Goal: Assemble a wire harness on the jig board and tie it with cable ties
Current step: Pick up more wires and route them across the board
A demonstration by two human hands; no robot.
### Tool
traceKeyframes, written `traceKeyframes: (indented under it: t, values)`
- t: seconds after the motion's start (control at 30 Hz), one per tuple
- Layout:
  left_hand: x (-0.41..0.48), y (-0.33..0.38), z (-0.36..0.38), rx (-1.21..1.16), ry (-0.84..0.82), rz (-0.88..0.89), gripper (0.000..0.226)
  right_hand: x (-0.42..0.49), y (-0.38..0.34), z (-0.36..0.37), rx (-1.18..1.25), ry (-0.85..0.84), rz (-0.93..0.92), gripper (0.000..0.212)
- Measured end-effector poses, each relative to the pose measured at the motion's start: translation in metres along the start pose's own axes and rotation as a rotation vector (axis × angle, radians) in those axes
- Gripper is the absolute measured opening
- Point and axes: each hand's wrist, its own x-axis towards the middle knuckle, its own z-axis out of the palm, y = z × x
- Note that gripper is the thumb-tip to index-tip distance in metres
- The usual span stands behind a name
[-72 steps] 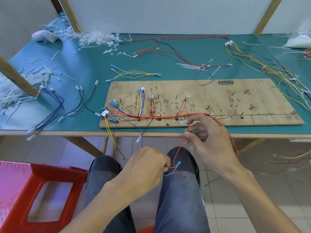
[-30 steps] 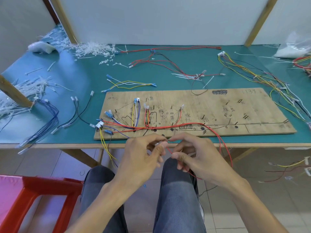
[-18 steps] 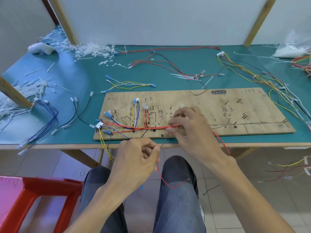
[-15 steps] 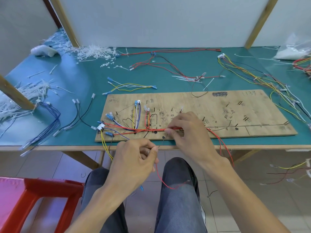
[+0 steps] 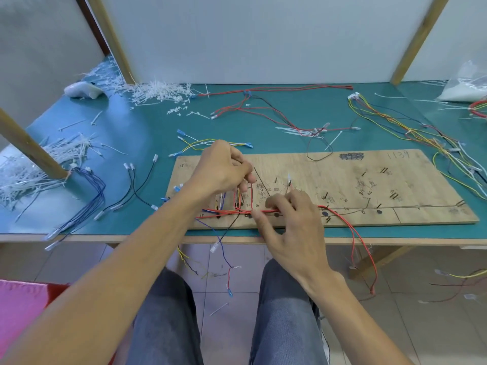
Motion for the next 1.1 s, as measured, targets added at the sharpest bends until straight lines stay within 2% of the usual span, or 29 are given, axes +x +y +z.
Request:
traceKeyframes:
  t: [0.07,0.23,0.5,0.7,0.8,0.9,1.1]
  values:
    - [0.01,-0.003,0.001,0.019,-0.034,-0.032,0.021,-0.002,-0.001,0.0,-0.02,-0.025,-0.001,0.03]
    - [0.023,-0.005,0.001,0.186,-0.069,-0.03,0.02,-0.003,-0.008,-0.002,-0.008,-0.102,0.055,0.009]
    - [0.031,0.006,-0.003,0.42,-0.086,-0.037,0.023,0.001,-0.015,-0.007,-0.151,-0.217,0.038,0.014]
    - [0.035,0.016,-0.004,0.468,-0.155,-0.106,0.016,0.005,-0.018,-0.014,-0.252,-0.335,0.024,0.005]
    - [0.038,0.016,0.0,0.533,-0.109,-0.049,0.014,0.007,-0.018,-0.017,-0.235,-0.352,0.016,0.0]
    - [0.04,0.012,0.003,0.598,-0.087,-0.004,0.016,0.01,-0.018,-0.018,-0.228,-0.351,0.022,0.004]
    - [0.042,0.015,0.004,0.76,-0.15,0.045,0.017,0.01,-0.021,-0.02,-0.228,-0.346,0.013,0.007]
